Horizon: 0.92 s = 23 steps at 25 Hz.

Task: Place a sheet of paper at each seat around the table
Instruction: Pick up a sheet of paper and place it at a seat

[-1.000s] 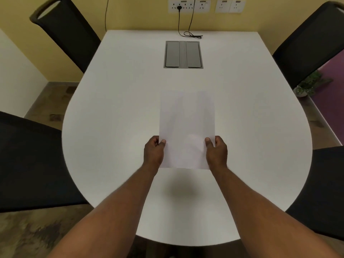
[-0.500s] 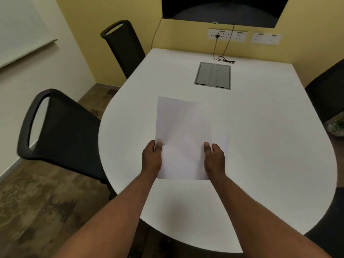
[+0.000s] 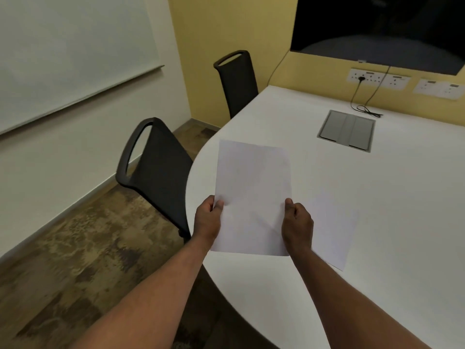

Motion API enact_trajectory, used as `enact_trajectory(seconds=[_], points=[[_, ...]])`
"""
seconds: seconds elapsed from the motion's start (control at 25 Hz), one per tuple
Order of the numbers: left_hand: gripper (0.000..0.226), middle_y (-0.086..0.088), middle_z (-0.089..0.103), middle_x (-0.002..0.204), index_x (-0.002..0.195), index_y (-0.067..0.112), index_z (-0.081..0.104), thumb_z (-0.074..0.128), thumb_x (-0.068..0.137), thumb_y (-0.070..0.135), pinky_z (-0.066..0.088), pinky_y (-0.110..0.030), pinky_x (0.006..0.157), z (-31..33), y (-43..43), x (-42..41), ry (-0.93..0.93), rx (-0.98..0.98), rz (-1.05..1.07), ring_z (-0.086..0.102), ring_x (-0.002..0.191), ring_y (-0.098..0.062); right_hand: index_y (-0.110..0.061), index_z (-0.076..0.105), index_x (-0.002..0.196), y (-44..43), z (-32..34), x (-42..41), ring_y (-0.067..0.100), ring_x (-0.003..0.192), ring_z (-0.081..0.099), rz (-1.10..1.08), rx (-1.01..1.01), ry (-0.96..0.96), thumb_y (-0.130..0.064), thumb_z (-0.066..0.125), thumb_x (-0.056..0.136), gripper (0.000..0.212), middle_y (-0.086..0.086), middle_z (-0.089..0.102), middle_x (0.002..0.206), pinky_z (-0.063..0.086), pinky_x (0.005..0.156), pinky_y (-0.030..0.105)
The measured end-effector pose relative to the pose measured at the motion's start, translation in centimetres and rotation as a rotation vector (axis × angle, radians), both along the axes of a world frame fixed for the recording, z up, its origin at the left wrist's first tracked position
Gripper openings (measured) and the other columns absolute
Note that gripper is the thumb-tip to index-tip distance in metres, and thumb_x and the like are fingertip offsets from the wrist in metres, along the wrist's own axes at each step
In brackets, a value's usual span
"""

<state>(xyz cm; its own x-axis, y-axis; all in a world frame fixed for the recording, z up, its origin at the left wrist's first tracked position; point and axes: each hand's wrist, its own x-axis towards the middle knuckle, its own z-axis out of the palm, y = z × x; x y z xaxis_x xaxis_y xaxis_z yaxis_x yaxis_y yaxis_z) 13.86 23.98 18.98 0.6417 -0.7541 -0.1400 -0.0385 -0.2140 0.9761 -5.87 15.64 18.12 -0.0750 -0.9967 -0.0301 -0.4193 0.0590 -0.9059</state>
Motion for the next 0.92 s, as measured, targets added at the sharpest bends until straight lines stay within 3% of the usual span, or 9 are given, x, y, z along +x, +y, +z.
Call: enact_trajectory(seconds=[0.08, 0.28, 0.4, 0.48, 0.64, 0.8, 0.92], points=[[0.022, 0.01, 0.069, 0.077, 0.083, 0.021, 0.066, 0.054, 0.098, 0.031, 0.054, -0.032, 0.07, 1.1, 0.2, 2.3, 0.008, -0.008, 0.03, 0.062, 0.074, -0.014, -0.016, 0.034, 0.065, -0.1, 0.7, 2.2, 0.013, 0.055, 0.034, 0.051, -0.027, -0.02, -0.047, 0.043, 0.1, 0.047, -0.004, 0.04, 0.059, 0.031, 0.053, 0.033], [0.022, -0.012, 0.072, 0.093, 0.087, 0.017, 0.068, 0.055, 0.089, 0.035, 0.057, -0.049, 0.077, 3.0, -0.2, 9.1, 0.049, -0.044, 0.033, 0.065, 0.079, -0.022, -0.018, 0.028, 0.062, -1.5, 2.3, 9.2, 0.017, 0.057, 0.029, 0.113, -0.028, -0.072, -0.045, 0.047, 0.101, 0.051, -0.003, 0.033, 0.058, 0.025, 0.054, 0.035], [0.023, 0.002, 0.073, 0.08, 0.082, 0.021, 0.069, 0.052, 0.089, 0.036, 0.054, -0.037, 0.065, 3.8, -0.7, 14.1, 0.046, -0.055, 0.05, 0.066, 0.073, -0.014, -0.02, 0.03, 0.057, -2.0, 2.8, 14.2, 0.015, 0.054, 0.031, 0.093, -0.038, -0.117, -0.039, 0.046, 0.102, 0.051, -0.009, 0.035, 0.054, 0.027, 0.053, 0.033], [0.027, 0.003, 0.07, 0.076, 0.078, 0.018, 0.064, 0.05, 0.091, 0.036, 0.049, -0.032, 0.064, 4.5, -1.3, 17.5, 0.03, -0.063, 0.038, 0.063, 0.069, -0.013, -0.022, 0.031, 0.055, -2.0, 3.1, 17.5, 0.013, 0.053, 0.032, 0.065, -0.065, -0.119, -0.039, 0.045, 0.102, 0.051, -0.009, 0.037, 0.052, 0.028, 0.052, 0.032], [0.027, -0.002, 0.067, 0.078, 0.077, 0.017, 0.061, 0.048, 0.091, 0.037, 0.046, -0.033, 0.065, 6.7, -2.3, 23.8, -0.021, -0.069, -0.015, 0.061, 0.073, -0.02, -0.019, 0.034, 0.058, -2.2, 4.1, 23.7, 0.013, 0.054, 0.035, 0.01, -0.105, -0.116, -0.038, 0.043, 0.102, 0.048, -0.007, 0.041, 0.055, 0.03, 0.051, 0.033], [0.039, -0.015, 0.07, 0.095, 0.095, 0.011, 0.065, 0.045, 0.097, 0.044, 0.052, -0.043, 0.076, 7.7, -3.3, 30.6, -0.058, -0.074, -0.059, 0.065, 0.087, -0.031, -0.02, 0.033, 0.063, -2.3, 5.2, 30.0, 0.013, 0.055, 0.036, -0.013, -0.151, -0.106, -0.034, 0.043, 0.102, 0.043, -0.007, 0.042, 0.059, 0.032, 0.053, 0.033], [0.035, -0.007, 0.07, 0.086, 0.09, 0.017, 0.066, 0.045, 0.101, 0.042, 0.051, -0.036, 0.069, 7.9, -3.9, 33.4, -0.09, -0.112, -0.053, 0.064, 0.079, -0.022, -0.019, 0.034, 0.064, -2.8, 5.6, 32.5, 0.012, 0.056, 0.038, -0.005, -0.156, -0.092, -0.033, 0.043, 0.102, 0.041, -0.007, 0.044, 0.061, 0.033, 0.054, 0.032]])
